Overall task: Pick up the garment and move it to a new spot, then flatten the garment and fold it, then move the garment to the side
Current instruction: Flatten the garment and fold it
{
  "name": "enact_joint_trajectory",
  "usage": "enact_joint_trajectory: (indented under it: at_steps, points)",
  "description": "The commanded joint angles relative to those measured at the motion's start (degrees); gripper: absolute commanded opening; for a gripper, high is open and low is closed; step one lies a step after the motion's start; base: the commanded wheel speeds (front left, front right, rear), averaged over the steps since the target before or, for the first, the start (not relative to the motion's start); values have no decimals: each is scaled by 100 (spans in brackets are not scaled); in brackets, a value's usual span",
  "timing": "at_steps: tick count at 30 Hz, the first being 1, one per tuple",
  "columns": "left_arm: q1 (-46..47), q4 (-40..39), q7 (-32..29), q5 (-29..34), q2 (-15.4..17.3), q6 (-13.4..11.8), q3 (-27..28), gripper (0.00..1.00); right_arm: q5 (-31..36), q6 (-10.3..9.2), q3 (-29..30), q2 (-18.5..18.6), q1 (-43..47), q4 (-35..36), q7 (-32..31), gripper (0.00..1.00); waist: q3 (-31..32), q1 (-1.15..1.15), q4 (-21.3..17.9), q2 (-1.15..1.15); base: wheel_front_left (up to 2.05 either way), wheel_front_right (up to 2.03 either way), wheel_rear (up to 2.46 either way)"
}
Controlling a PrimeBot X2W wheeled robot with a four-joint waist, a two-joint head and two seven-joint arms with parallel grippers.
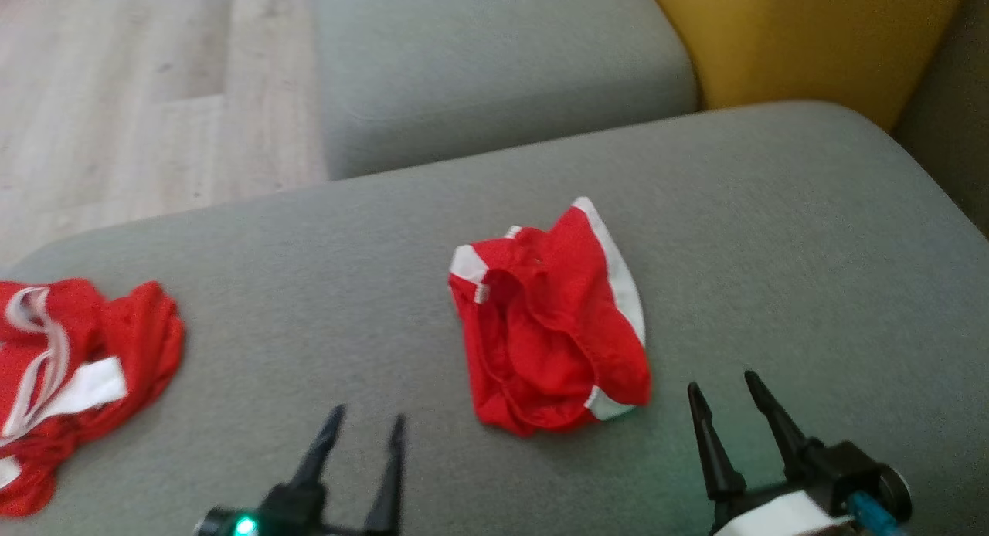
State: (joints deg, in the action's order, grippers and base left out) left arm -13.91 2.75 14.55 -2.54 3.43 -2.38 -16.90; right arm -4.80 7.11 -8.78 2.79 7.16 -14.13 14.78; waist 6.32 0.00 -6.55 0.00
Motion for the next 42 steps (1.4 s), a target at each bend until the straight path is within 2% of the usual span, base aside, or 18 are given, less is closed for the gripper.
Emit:
enact_joint_trajectory:
  at_steps: [1,7,11,14,17,27,34,35,36,37,38,42]
  points:
    - [491,-30,45,-36,-55,72,-14,100,34,37,-138,79,-403,235,22,100,-219,0,-266,0,0,0,0]
    - [1283,796,45,-445,-55,374,-904,100,29,37,-198,183,-551,326,22,100,-581,0,-687,0,0,0,0]
    - [1834,1333,45,-731,-55,456,-1517,100,17,37,-234,210,-628,333,22,100,-780,0,-917,0,0,0,0]
    - [2112,1665,45,-1213,-55,514,-1905,100,-7,37,-256,201,-679,327,22,100,-887,0,-1069,0,0,0,0]
    - [2312,1913,45,-1371,-55,474,-2101,100,-19,37,-291,192,-734,321,22,100,-949,0,-1172,0,0,0,0]
    - [2909,2651,45,-1619,-55,-10,-2419,100,-78,37,-333,102,-887,299,22,100,-1123,0,-1561,0,0,0,0]
    - [3125,2836,45,-1526,-55,-87,-2394,100,-151,37,-318,51,-930,287,22,100,-1229,0,-1691,0,0,0,0]
    - [3140,2854,45,-1511,-55,-82,-2382,93,-156,37,-314,46,-933,286,22,100,-1236,0,-1697,0,0,0,0]
    - [3149,2875,45,-1504,-54,-73,-2369,75,-167,37,-306,40,-937,285,22,100,-1246,0,-1702,0,0,0,0]
    - [3164,2894,45,-1491,-48,-56,-2362,49,-186,37,-297,35,-940,284,22,100,-1252,0,-1706,0,0,0,0]
    - [3186,2896,45,-1467,-37,-43,-2352,0,-200,37,-293,31,-944,283,22,100,-1257,0,-1707,0,0,0,0]
    - [3227,3053,45,-1512,-26,93,-2341,0,-229,37,-284,19,-934,268,22,100,-1224,0,-1690,0,0,0,0]
